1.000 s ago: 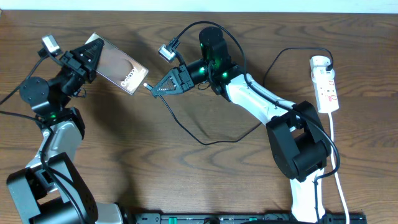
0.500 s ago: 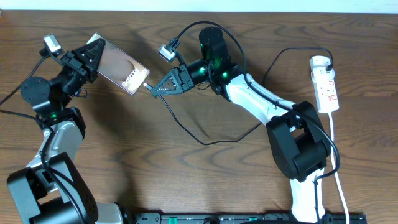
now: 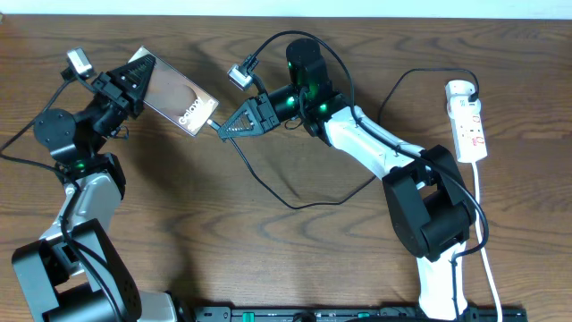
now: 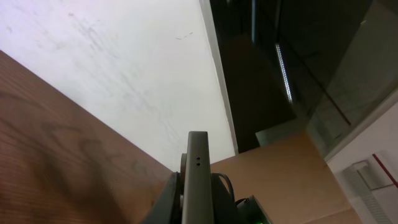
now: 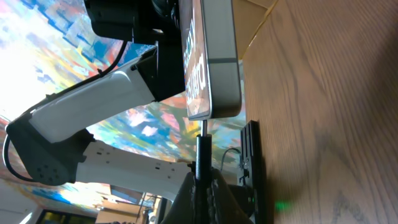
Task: Plug charger to phone and switch on socket
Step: 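Adjust phone angle and keep pushing the plug into the port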
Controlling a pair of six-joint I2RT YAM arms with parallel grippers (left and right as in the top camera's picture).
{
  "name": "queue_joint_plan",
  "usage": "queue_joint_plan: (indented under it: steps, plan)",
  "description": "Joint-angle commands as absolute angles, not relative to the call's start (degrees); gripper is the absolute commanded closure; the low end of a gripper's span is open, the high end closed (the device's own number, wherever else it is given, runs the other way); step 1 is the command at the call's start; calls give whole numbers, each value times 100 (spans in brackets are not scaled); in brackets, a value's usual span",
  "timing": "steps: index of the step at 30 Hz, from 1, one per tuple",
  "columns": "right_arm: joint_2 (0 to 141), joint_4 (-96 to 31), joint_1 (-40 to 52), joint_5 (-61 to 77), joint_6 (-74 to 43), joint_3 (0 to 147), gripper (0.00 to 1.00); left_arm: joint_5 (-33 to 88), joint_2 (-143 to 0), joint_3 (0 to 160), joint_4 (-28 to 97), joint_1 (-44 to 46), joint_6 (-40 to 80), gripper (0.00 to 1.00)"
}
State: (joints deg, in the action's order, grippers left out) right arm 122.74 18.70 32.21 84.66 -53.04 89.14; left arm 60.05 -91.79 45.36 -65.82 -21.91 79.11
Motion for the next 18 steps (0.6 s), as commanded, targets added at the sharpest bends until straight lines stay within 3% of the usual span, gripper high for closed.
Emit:
queue_joint_plan:
  steps: [1,18]
  plan:
    - [12252,1890,3267,8436,-5334,8978,99,6125,-9098,4595,-6659,-2139,7961,93]
    - [12252,1922,3267,8409,-5339,8978,99,6252,-9098,4595,-6661,-2056,7959,93]
